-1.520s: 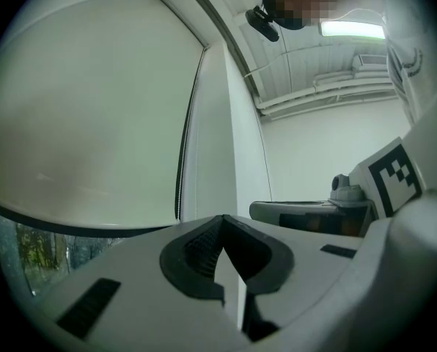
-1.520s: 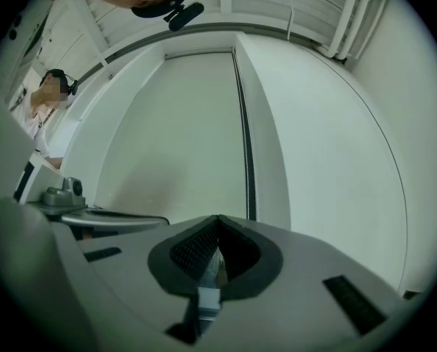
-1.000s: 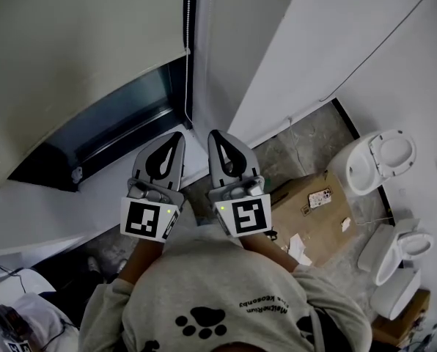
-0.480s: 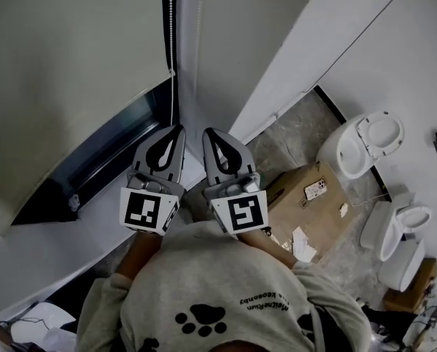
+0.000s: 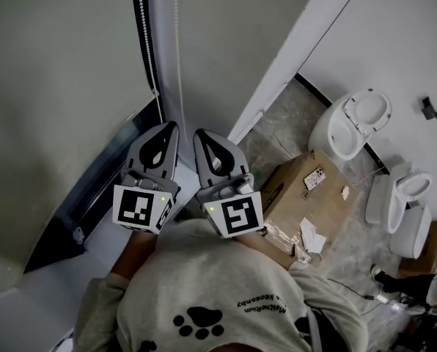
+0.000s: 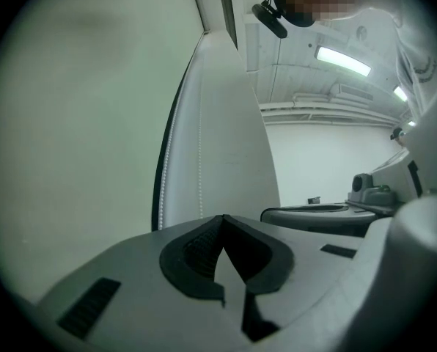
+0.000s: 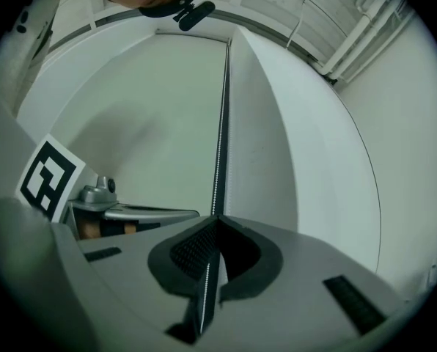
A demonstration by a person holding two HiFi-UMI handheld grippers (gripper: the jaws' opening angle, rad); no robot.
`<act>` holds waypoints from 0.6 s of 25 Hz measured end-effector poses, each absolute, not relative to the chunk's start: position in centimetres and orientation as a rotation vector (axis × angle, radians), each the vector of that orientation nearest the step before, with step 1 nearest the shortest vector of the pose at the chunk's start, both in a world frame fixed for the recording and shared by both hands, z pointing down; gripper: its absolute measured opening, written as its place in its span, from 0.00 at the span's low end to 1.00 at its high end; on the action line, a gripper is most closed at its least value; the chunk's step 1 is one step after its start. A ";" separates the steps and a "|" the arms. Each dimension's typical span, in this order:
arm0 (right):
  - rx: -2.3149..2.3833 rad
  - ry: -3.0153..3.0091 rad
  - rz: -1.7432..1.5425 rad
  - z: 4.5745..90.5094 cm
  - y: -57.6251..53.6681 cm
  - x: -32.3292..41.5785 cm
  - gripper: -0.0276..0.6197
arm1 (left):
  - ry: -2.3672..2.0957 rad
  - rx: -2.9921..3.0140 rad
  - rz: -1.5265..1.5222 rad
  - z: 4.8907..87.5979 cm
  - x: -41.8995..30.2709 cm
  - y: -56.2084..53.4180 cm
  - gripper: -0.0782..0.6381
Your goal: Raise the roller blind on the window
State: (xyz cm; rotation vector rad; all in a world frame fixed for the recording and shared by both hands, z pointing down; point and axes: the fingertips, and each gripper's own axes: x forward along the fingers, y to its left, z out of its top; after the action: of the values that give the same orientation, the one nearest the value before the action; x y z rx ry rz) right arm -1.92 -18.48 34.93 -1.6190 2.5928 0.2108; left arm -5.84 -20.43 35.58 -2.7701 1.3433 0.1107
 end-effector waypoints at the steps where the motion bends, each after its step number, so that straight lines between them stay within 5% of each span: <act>1: -1.635 2.585 0.212 34.9 -18.7 -2.1 0.05 | 1.328 -2.779 0.116 35.6 -5.9 -20.8 0.12; 15: -1.686 2.587 0.230 35.0 -20.6 -2.5 0.05 | 1.267 -2.795 0.050 35.4 -5.4 -24.4 0.14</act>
State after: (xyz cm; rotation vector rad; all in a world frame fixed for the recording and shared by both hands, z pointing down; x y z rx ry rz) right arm -2.48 -20.57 34.95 -1.6856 2.5869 0.2295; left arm -5.40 -24.43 35.39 -2.7955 1.2674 0.0505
